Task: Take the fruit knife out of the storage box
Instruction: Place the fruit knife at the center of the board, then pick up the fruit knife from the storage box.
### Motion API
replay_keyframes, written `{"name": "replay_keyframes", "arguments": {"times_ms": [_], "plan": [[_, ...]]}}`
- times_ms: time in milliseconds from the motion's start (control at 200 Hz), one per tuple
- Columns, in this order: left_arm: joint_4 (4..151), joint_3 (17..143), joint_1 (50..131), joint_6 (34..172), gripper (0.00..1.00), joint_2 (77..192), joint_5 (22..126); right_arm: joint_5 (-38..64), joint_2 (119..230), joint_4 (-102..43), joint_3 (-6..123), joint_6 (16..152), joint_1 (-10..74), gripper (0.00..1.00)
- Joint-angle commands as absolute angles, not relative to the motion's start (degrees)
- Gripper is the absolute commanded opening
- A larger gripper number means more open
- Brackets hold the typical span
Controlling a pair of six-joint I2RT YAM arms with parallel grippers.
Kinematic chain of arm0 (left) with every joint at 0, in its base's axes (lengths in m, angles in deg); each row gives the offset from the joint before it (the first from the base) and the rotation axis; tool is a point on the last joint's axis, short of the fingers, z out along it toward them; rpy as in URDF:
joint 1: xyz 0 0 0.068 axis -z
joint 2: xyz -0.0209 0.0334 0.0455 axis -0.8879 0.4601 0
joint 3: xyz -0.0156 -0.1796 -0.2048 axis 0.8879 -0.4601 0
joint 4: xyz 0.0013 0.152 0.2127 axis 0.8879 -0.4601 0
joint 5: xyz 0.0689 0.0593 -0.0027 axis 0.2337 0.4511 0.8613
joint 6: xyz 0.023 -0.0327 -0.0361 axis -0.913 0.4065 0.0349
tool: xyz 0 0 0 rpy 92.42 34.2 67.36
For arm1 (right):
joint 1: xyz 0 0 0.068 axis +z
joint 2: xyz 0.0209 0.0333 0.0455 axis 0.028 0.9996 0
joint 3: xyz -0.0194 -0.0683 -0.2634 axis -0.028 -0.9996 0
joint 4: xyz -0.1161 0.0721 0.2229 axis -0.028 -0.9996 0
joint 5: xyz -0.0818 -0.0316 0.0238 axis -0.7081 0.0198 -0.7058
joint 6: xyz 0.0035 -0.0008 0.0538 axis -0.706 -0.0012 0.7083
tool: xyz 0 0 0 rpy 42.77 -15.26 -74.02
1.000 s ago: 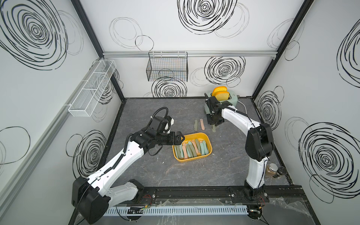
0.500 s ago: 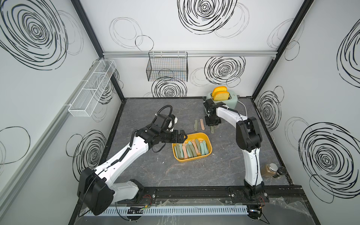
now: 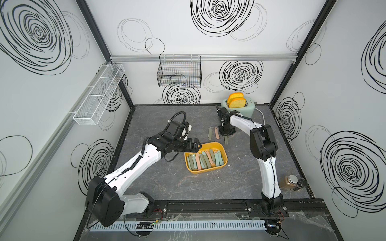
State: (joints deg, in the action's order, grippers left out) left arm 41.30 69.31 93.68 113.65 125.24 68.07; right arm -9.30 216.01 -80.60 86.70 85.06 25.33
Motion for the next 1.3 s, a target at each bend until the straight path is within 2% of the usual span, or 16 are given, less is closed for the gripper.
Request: {"name": "replay_keyframes", "arguments": {"times_ms": [0,345,765,1076,1296], "plan": [[42.48,71.08,93.55,112.62,0.98,125.45,67.61,-9.34,214.61,-81.81,88.73,84.86,24.98,0.35],[41.31,69.22,93.46,113.15,0.98,121.55,68.33,-7.57,205.71,-83.73,86.83,87.45,27.53,0.35],[37.29,64.15,92.66,112.95,0.98,113.62,69.27,-7.72,195.66,-82.65,76.29,93.31,40.24,0.35],[33.46,61.55,91.92,113.30,0.98,107.37,69.54,-6.87,194.56,-79.46,68.53,98.47,50.84,0.36],[31.53,61.32,91.88,114.50,0.98,104.42,69.98,-6.45,195.61,-77.31,65.39,100.25,53.52,0.36]]}}
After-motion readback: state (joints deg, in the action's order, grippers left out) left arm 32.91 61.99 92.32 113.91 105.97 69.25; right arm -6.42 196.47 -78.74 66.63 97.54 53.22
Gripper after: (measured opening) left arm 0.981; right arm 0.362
